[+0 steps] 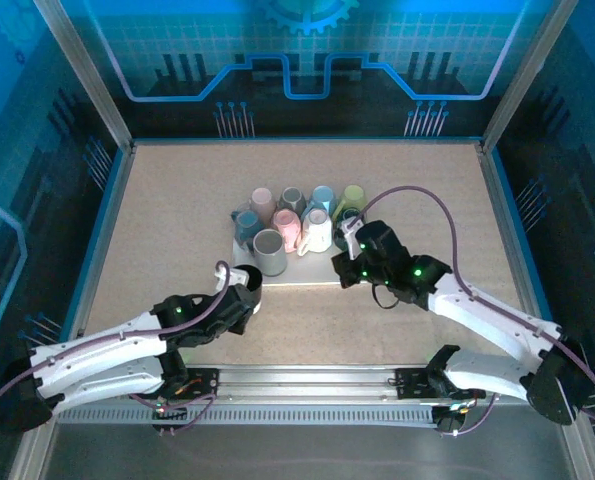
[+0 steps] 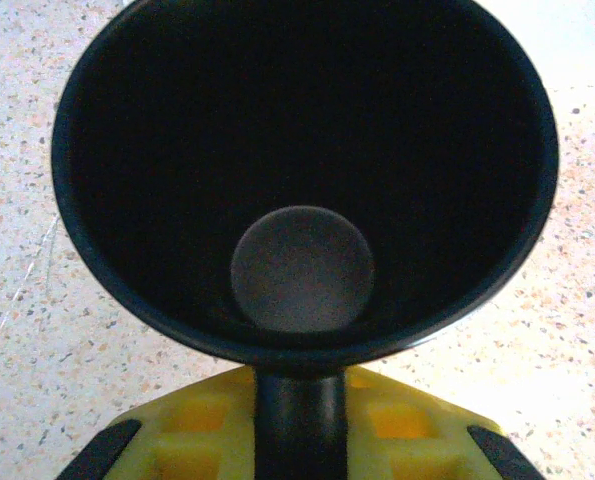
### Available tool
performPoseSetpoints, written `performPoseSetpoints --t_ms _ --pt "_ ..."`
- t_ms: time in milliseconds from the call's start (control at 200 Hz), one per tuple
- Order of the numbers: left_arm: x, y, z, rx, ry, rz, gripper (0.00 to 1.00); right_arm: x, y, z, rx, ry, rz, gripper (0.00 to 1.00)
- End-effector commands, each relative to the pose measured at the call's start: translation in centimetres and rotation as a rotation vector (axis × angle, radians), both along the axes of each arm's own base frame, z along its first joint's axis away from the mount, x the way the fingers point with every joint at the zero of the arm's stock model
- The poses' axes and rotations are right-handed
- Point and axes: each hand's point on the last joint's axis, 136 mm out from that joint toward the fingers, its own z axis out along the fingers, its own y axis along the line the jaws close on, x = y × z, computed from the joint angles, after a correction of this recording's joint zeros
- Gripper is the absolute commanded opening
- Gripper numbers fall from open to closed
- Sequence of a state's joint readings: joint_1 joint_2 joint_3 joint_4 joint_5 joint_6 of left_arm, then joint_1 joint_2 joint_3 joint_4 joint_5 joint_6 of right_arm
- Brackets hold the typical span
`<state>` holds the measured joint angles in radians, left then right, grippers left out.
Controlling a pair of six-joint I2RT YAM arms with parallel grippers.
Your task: Turn the mug right side up
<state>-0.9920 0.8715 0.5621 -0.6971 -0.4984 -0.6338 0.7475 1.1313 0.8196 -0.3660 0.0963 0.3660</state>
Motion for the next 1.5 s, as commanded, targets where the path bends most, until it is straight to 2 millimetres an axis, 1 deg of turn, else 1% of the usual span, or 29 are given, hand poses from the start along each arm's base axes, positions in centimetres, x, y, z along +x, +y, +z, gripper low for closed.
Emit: performPoseSetpoints --t_ms 0,120,185,310,425,520,650,735,885,975,1090,1195,1400,1470,1480,1495 --pt "2.0 -1.0 1.3 -0.075 -0.098 0.056 0.0 -0.7 0.2 -0.3 0.002 0.052 -0.007 0.0" --pt "2.2 -0.8 1.1 -0.079 -0.104 0.071 0.0 -0.5 -0.6 -1.6 -0.021 0.084 -0.071 0.0" --pt "2.3 -0.5 0.8 -0.079 -0.103 0.078 0.0 -0.6 -1.2 -3.0 -0.068 0.14 -0.117 0.0" --pt "2.3 0.0 -0.4 -0.086 -0.082 0.098 0.0 -1.3 -2.1 -5.9 -0.163 0.256 -0.166 0.0" --pt "2.3 0.5 -1.1 -0.085 -0.073 0.123 0.0 -1.9 -2.0 -7.7 -0.161 0.302 -0.172 0.0" --pt "2.5 1.1 -1.3 -0.086 -0.076 0.145 0.0 -2.1 -2.8 -9.0 -0.183 0.322 -0.22 0.0" --pt "2.8 1.4 -1.6 -0.097 -0.072 0.164 0.0 -1.7 -4.1 -10.9 -0.262 0.342 -0.281 0.0" --pt "3.2 1.5 -1.7 -0.1 -0.068 0.178 0.0 -1.2 -4.2 -11.9 -0.282 0.352 -0.305 0.0" --pt "3.5 1.9 -1.9 -0.101 -0.066 0.208 0.0 -0.3 -3.8 -13.9 -0.275 0.392 -0.328 0.0" --pt "3.7 2.4 -2.2 -0.094 -0.053 0.239 0.0 0.6 -3.6 -14.4 -0.273 0.383 -0.337 0.0" --pt "4.2 3.0 -2.5 -0.077 -0.039 0.281 0.0 1.6 -3.8 -15.0 -0.286 0.369 -0.358 0.0" --pt "5.2 2.8 -2.6 -0.061 -0.054 0.284 0.0 2.7 -4.0 -15.5 -0.297 0.357 -0.385 0.0" --pt "6.9 2.3 -2.9 0.003 -0.062 0.279 0.0 5.0 -5.0 -15.1 -0.286 0.315 -0.448 0.0" --pt "7.3 2.2 -3.0 0.021 -0.069 0.282 0.0 5.3 -5.8 -15.5 -0.309 0.313 -0.466 0.0" --pt "7.4 2.2 -3.1 0.025 -0.068 0.281 0.0 6.0 -5.5 -15.0 -0.297 0.3 -0.468 0.0" --pt "7.5 2.1 -3.1 0.029 -0.068 0.28 0.0 6.3 -5.4 -14.8 -0.295 0.296 -0.471 0.0"
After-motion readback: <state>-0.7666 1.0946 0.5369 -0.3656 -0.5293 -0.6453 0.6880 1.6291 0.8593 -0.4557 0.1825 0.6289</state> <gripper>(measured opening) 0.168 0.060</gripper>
